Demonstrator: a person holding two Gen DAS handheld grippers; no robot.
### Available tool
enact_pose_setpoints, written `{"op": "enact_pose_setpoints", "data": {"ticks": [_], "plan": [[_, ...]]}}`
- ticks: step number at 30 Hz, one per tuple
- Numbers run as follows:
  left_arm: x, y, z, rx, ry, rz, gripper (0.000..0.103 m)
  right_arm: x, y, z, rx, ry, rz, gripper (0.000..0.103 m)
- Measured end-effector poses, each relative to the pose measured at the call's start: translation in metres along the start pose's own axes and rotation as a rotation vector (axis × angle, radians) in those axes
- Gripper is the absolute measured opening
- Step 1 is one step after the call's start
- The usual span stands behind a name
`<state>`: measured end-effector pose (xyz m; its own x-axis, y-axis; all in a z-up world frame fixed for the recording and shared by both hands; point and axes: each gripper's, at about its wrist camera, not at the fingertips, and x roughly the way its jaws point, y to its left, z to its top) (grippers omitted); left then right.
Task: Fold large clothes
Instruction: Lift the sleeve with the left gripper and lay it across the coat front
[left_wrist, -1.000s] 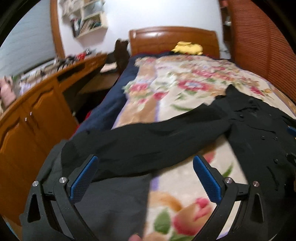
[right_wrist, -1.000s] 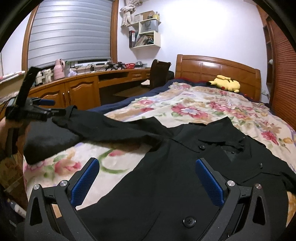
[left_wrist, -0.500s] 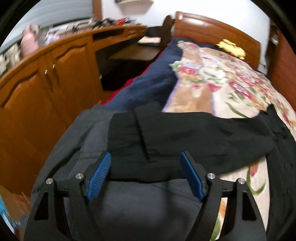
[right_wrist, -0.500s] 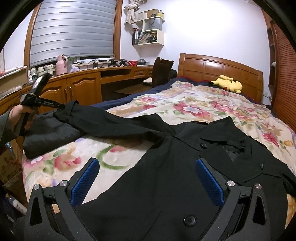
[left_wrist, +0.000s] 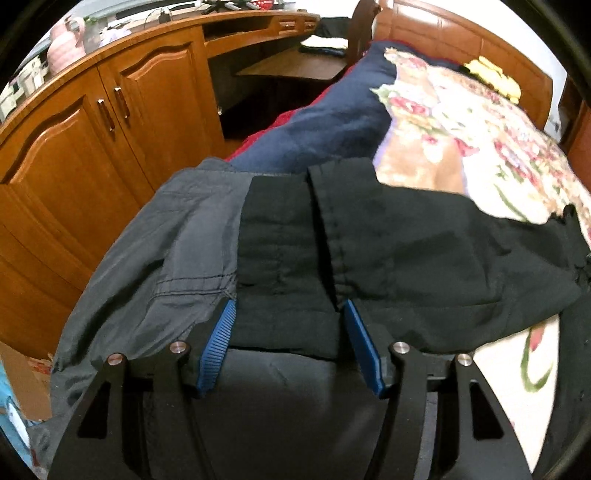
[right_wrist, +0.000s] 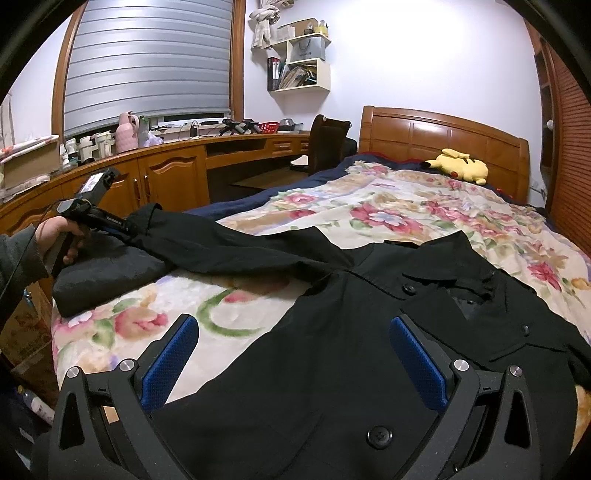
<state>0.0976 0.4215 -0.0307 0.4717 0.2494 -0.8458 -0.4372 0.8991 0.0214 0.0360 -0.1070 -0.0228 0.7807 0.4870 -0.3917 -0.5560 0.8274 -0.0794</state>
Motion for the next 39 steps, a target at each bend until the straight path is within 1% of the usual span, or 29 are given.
{"op": "enact_pose_setpoints", "data": {"ticks": [3,5,7,10,12,16,18,19,20,23,24,26,27,29,30,33,39], "plan": [[0.004,-0.004,0.000,0.031,0.009,0.006,0.062,-0.003,0.000,0.001,0.005,-0.004,0.004,0.103],[0.004,-0.005,0.000,0.047,0.009,0.005,0.044,-0.004,0.000,0.001,0.005,-0.007,0.007,0.103],[0.001,-0.007,0.000,0.066,0.010,-0.011,0.030,-0.006,-0.001,0.000,0.006,-0.010,0.006,0.103],[-0.010,-0.013,0.000,0.085,-0.004,-0.034,0.020,-0.008,-0.004,-0.001,0.005,-0.010,0.000,0.103],[-0.024,-0.024,0.001,0.116,-0.044,-0.052,0.017,-0.010,-0.007,-0.001,0.004,-0.013,-0.008,0.103],[-0.063,-0.056,0.004,0.154,-0.130,-0.088,0.015,-0.014,-0.012,-0.002,0.010,-0.013,-0.020,0.103],[-0.086,-0.077,0.005,0.180,-0.178,-0.119,0.015,-0.017,-0.014,-0.003,0.013,-0.008,-0.028,0.103],[-0.100,-0.093,0.006,0.201,-0.209,-0.143,0.015,-0.018,-0.016,-0.004,0.015,-0.006,-0.033,0.103],[-0.108,-0.102,0.006,0.213,-0.224,-0.157,0.015,-0.019,-0.018,-0.005,0.017,-0.004,-0.039,0.103],[-0.138,-0.147,0.006,0.266,-0.273,-0.224,0.015,-0.022,-0.025,-0.008,0.034,0.005,-0.062,0.103],[-0.148,-0.167,0.004,0.288,-0.289,-0.257,0.015,-0.023,-0.029,-0.010,0.044,0.007,-0.074,0.103],[-0.161,-0.194,-0.001,0.308,-0.310,-0.317,0.015,-0.027,-0.038,-0.013,0.072,0.010,-0.079,0.103],[-0.169,-0.216,-0.006,0.325,-0.323,-0.358,0.015,-0.028,-0.041,-0.014,0.082,0.011,-0.086,0.103],[-0.178,-0.242,-0.014,0.352,-0.339,-0.401,0.014,-0.032,-0.047,-0.016,0.099,0.011,-0.102,0.103],[-0.181,-0.261,-0.021,0.373,-0.340,-0.432,0.014,-0.035,-0.049,-0.017,0.107,0.010,-0.108,0.103],[-0.190,-0.302,-0.041,0.421,-0.338,-0.515,0.014,-0.045,-0.051,-0.018,0.131,0.001,-0.123,0.103],[-0.208,-0.353,-0.074,0.513,-0.336,-0.611,0.014,-0.058,-0.052,-0.022,0.158,-0.004,-0.161,0.103]]}}
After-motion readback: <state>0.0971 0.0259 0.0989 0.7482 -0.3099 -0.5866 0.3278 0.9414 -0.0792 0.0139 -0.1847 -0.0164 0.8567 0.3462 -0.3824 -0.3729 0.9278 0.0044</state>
